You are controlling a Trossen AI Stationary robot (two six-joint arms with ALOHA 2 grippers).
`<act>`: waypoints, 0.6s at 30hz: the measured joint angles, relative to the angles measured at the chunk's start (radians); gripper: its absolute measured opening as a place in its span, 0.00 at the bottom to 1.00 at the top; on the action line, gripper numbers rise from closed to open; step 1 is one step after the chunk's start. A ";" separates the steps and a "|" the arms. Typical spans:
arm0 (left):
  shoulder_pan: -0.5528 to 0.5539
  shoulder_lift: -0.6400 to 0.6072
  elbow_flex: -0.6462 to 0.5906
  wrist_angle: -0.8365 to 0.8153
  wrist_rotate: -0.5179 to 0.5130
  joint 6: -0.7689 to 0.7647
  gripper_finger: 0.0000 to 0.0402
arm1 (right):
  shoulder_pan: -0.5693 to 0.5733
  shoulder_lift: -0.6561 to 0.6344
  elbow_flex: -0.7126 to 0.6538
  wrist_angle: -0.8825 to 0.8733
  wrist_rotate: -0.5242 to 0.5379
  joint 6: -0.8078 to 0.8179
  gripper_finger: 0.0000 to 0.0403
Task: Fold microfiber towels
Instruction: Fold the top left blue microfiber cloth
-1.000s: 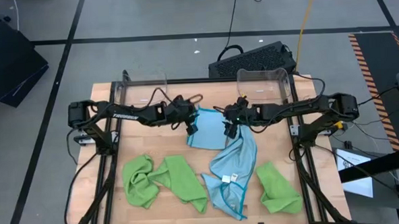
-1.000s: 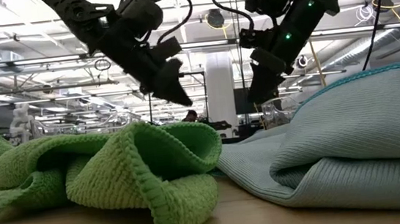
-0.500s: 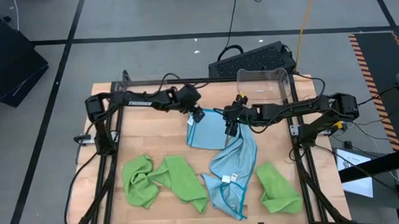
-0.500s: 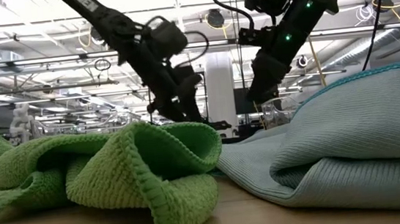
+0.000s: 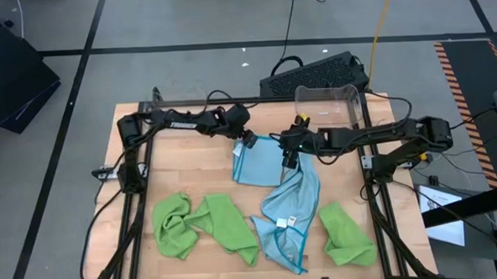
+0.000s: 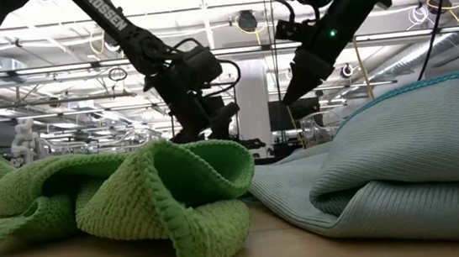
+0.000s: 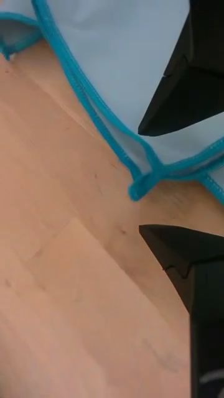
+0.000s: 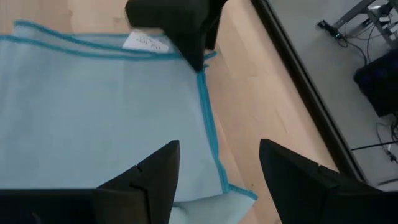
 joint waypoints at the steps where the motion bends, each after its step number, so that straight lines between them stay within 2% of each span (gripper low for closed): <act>1: -0.001 0.002 0.000 -0.006 0.003 -0.002 0.62 | 0.000 -0.004 0.000 0.003 0.000 -0.001 0.53; 5: -0.003 0.008 0.000 -0.001 0.030 -0.018 0.61 | 0.000 -0.008 0.000 0.005 0.000 0.001 0.53; 10: 0.000 0.037 0.000 0.004 0.051 -0.024 0.54 | 0.000 -0.008 0.000 0.007 0.000 0.003 0.53; 15: 0.005 0.047 0.000 0.017 0.053 -0.004 0.43 | 0.000 -0.008 0.000 0.007 -0.001 0.003 0.53; 18: 0.005 0.049 0.000 0.022 0.049 0.040 0.32 | 0.000 -0.008 0.000 0.007 -0.001 0.001 0.53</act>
